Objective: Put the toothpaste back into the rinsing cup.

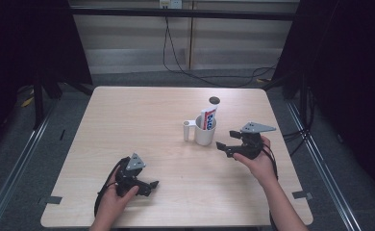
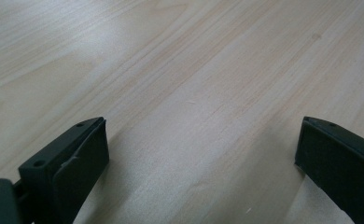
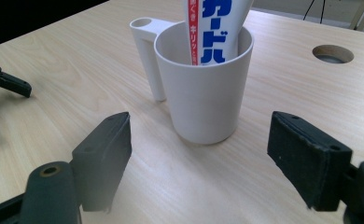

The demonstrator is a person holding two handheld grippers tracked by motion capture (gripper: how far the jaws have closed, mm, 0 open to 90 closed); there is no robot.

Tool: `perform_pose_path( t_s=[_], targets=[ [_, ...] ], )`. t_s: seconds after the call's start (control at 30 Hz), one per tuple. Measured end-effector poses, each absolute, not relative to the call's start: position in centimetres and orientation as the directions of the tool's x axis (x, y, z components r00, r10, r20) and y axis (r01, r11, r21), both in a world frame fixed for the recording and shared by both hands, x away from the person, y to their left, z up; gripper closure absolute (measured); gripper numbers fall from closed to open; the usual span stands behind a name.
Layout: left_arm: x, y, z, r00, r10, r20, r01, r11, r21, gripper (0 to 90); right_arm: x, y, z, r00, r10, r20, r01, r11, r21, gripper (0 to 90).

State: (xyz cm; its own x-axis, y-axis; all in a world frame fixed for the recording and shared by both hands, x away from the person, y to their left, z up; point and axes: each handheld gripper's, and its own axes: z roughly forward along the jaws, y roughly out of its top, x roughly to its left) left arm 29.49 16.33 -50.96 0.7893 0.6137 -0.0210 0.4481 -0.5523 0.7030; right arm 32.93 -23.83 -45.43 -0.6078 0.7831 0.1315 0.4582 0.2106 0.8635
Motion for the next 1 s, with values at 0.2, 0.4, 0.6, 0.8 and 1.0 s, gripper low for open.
perform_pose_path(
  t_s=[0.2, 0.4, 0.6, 0.8, 1.0],
  targets=[
    [29.5, 16.3, -51.0, 0.789, 0.614, -0.021, 0.448, -0.552, 0.703, 2.5, 32.5, -24.0, -46.0, -0.61, 0.781, 0.132, 0.468, 0.221, 0.856, 21.5],
    [29.5, 16.3, -51.0, 0.789, 0.614, -0.021, 0.448, -0.552, 0.703, 2.5, 32.2, -24.1, -46.6, -0.611, 0.781, 0.13, 0.477, 0.233, 0.848, 21.5],
    [29.5, 16.3, -51.0, 0.789, 0.614, -0.021, 0.448, -0.552, 0.703, 2.5, 32.0, -24.3, -47.2, -0.61, 0.781, 0.135, 0.487, 0.236, 0.841, 20.8],
    [29.5, 16.3, -51.0, 0.789, 0.614, -0.021, 0.448, -0.552, 0.703, 2.5, 31.6, -24.5, -47.8, -0.612, 0.779, 0.136, 0.496, 0.244, 0.834, 20.0],
    [29.5, 16.3, -51.0, 0.789, 0.614, -0.02, 0.448, -0.553, 0.703, 2.5, 31.3, -24.9, -48.2, -0.606, 0.784, 0.135, 0.501, 0.244, 0.83, 19.5]
  ],
)
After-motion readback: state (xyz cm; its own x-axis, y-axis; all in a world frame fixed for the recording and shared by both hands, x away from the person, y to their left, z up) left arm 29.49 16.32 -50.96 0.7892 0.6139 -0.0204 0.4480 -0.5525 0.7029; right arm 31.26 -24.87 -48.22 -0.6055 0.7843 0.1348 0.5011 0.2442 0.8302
